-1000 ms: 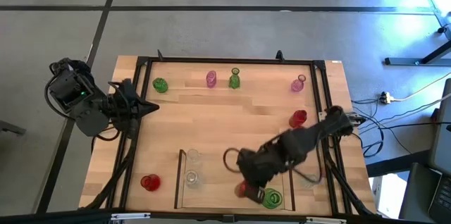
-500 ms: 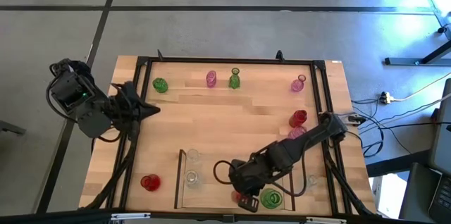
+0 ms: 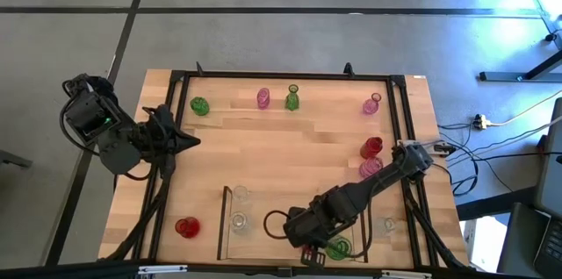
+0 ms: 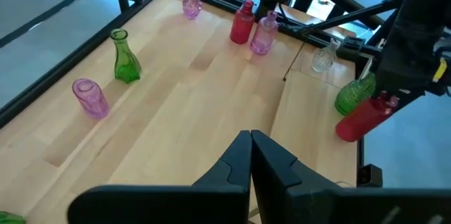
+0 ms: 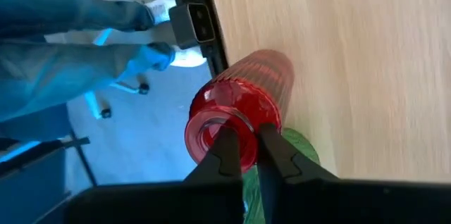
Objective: Sort vases onto shelf
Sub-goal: Put the middle top red vase on the shelf
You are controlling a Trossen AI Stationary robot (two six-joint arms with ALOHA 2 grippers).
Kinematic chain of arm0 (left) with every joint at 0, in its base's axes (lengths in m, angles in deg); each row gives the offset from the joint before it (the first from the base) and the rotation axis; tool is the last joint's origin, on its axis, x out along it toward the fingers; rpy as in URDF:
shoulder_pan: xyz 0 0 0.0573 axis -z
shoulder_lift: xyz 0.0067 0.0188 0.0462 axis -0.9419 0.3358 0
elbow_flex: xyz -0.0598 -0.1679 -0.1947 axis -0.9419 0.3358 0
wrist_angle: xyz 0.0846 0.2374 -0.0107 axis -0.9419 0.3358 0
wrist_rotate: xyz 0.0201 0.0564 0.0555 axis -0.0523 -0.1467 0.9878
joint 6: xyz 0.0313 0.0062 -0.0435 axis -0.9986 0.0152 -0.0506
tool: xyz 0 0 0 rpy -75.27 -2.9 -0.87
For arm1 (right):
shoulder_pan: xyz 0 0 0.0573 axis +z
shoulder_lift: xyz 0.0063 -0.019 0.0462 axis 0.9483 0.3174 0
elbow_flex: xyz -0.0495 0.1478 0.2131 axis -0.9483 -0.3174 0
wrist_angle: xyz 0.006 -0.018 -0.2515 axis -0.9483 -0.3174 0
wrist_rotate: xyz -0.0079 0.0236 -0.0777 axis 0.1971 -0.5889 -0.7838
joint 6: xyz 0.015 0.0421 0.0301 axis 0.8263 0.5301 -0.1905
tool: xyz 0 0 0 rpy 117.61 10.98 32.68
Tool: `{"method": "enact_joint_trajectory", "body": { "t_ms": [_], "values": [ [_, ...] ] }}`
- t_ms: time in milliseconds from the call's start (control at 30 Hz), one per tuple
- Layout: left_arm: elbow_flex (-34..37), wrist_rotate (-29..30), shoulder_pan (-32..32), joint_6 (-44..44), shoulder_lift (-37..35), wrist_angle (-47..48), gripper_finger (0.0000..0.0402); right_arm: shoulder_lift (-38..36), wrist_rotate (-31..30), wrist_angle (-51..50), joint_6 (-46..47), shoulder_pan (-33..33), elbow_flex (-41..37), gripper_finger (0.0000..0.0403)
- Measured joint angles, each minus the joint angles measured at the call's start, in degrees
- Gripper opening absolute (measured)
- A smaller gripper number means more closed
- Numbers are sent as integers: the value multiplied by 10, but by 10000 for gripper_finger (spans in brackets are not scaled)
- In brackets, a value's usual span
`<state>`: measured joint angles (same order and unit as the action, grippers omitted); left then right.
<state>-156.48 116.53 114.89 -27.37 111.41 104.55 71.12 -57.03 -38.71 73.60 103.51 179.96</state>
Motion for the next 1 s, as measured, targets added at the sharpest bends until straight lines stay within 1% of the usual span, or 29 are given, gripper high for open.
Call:
{"method": "enact_joint_trajectory", "body": {
  "t_ms": [133, 467, 767, 900, 1000],
  "values": [
    [0, 0, 0, -9, 0, 0, 0, 4, 11, 3, -1, 1, 0, 0],
    [0, 0, 0, -15, 0, 0, 0, 4, 4, 29, -19, -2, -1, 0],
    [0, 0, 0, -15, 0, 0, 0, 5, 11, 64, -22, -2, -44, 0],
    [0, 0, 0, -15, 0, 0, 0, 5, 19, 70, -22, -2, -50, 0],
    [0, 0, 0, -15, 0, 0, 0, 5, 14, 65, -21, -2, -50, 0]
  ]
}}
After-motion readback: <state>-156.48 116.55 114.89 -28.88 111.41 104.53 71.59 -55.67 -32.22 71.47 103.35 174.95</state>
